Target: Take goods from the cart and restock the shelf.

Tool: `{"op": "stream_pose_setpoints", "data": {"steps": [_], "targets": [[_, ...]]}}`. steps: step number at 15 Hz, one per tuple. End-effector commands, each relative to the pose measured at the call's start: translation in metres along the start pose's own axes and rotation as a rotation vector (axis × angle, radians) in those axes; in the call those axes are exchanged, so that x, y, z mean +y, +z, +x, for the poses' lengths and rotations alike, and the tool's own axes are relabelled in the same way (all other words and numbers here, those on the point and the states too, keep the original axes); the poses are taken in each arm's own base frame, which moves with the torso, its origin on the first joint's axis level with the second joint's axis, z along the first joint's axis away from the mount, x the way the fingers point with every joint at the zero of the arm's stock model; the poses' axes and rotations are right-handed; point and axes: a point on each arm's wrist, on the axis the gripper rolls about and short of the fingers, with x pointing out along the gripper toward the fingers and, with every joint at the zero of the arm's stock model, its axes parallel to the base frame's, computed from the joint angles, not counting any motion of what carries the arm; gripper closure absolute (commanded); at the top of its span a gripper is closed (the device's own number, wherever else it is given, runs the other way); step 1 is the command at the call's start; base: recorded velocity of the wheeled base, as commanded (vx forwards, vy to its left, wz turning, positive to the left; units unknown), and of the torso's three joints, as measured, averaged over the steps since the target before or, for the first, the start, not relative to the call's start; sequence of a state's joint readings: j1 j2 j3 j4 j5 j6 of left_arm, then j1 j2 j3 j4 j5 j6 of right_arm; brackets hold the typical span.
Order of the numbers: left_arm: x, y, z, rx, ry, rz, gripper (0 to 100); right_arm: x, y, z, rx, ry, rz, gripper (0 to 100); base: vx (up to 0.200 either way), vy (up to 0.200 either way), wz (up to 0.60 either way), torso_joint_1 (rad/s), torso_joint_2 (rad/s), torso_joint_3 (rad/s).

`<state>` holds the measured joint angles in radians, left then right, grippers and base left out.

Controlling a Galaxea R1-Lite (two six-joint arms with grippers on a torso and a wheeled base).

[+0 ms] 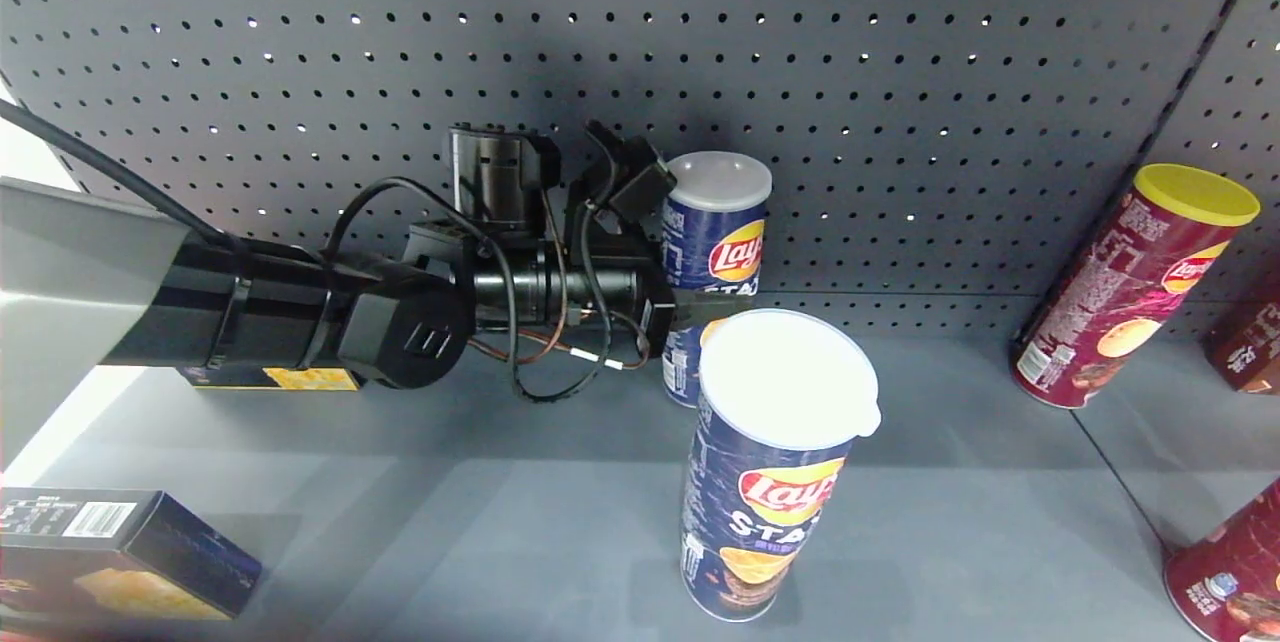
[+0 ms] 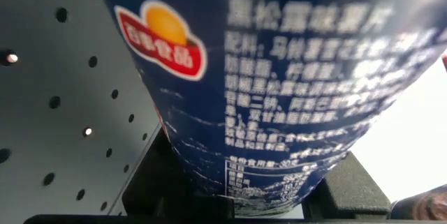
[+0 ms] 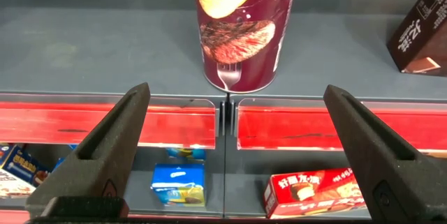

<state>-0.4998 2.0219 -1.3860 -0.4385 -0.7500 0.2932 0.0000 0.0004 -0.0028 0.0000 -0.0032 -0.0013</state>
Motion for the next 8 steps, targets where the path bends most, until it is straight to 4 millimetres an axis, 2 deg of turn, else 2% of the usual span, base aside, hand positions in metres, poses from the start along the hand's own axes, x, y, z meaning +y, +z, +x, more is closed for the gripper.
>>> {"op": "stream_pose_setpoints", "data": {"steps": [1,8], "targets": [[0.0012,-0.005,0.0029,0.007,-0.002,-0.007,100,0.0,-0.0004,0.0001,0.001,0.0,0.0,0,0.0,0.0,0.0,0.0,0.0,0.0],[0.0,-0.0096,0.0077,0.0,-0.002,0.008,100,0.0,0.0001,-0.0001,-0.001,0.0,0.0,0,0.0,0.0,0.0,0.0,0.0,0.0]]}}
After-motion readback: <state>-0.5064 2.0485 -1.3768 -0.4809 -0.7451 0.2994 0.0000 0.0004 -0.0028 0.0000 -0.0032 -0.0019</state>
